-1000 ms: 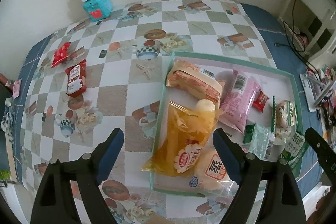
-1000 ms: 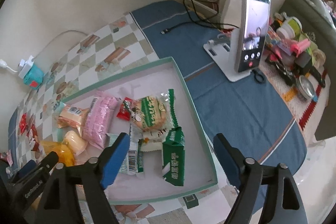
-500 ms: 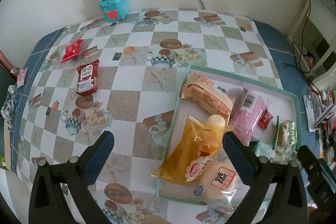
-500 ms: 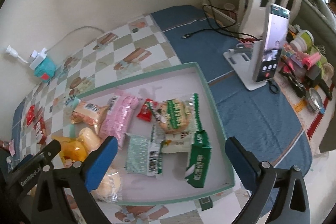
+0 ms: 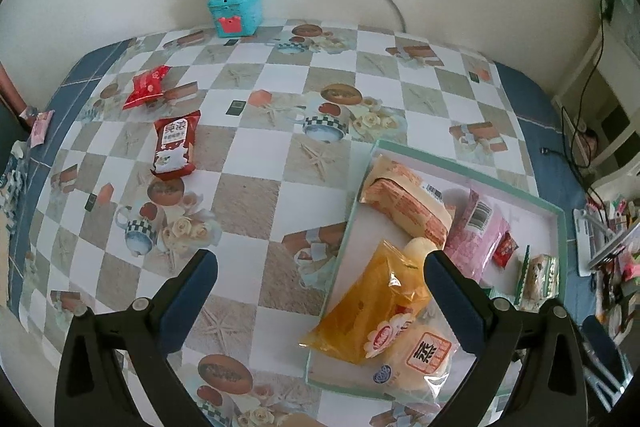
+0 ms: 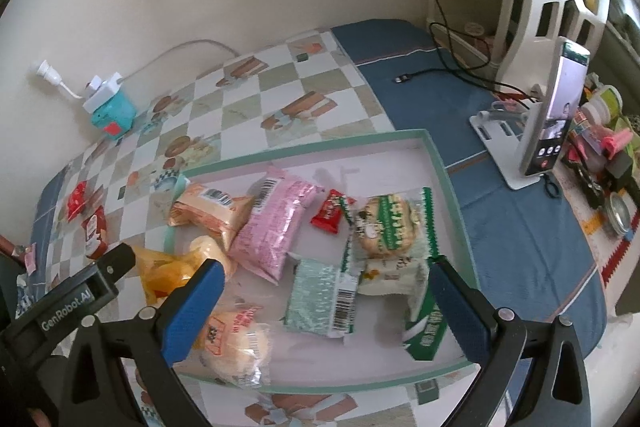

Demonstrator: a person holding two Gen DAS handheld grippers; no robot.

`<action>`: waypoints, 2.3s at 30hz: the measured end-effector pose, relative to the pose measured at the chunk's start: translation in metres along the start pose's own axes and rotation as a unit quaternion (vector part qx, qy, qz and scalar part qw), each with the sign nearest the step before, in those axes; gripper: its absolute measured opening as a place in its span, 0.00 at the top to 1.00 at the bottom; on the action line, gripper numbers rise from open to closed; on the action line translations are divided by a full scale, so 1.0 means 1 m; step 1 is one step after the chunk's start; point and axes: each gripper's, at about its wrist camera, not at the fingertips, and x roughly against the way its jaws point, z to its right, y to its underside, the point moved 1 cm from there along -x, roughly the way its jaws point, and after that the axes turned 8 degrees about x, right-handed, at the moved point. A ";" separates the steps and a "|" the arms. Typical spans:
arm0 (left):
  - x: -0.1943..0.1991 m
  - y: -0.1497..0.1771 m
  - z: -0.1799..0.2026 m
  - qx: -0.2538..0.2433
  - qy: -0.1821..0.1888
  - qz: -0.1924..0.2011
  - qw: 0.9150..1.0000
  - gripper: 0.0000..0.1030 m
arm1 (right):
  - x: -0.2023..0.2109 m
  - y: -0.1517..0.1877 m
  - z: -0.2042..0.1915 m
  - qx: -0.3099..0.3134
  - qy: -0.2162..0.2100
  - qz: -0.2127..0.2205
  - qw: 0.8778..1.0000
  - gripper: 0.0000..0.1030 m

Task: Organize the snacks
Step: 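Withdraw both tools from the tray toward the remaining snacks, then reach the left tool to the red packet while the right tool reaches the milk biscuit packet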

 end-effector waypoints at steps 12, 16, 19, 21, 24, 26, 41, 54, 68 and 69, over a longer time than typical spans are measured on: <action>0.002 -0.017 -0.031 0.036 0.001 0.008 0.999 0.00 | -0.001 -0.004 -0.025 0.013 0.009 0.003 1.000 0.00; 0.006 -0.024 -0.044 0.049 0.002 0.015 0.999 0.00 | -0.001 -0.006 -0.037 0.016 0.010 0.005 1.000 0.00; 0.007 -0.030 -0.055 0.061 0.001 0.016 0.998 0.00 | -0.001 -0.007 -0.046 0.020 0.011 0.005 1.000 0.00; 0.007 -0.034 -0.064 0.067 -0.003 0.018 0.998 0.00 | -0.002 -0.007 -0.052 0.021 0.010 0.004 1.000 0.00; 0.009 -0.038 -0.075 0.068 -0.009 0.020 0.997 0.00 | -0.002 -0.007 -0.062 0.027 0.011 0.003 1.000 0.00; 0.011 -0.041 -0.085 0.069 -0.018 0.022 0.997 0.00 | -0.003 -0.007 -0.069 0.033 0.014 0.002 0.999 0.00; 0.021 -0.067 -0.174 0.090 -0.071 0.039 0.993 0.00 | -0.006 -0.008 -0.160 0.085 -0.006 -0.001 0.996 0.00; 0.017 -0.076 -0.272 0.162 -0.090 0.030 0.982 0.00 | -0.017 0.003 -0.236 0.134 -0.027 -0.010 0.991 0.00; -0.015 -0.084 -0.309 0.180 -0.095 -0.006 0.979 0.00 | -0.046 0.002 -0.274 0.154 -0.039 -0.023 0.987 0.00; -0.017 -0.084 -0.308 0.179 -0.096 -0.008 0.979 0.00 | -0.049 0.001 -0.276 0.158 -0.035 -0.022 0.987 0.00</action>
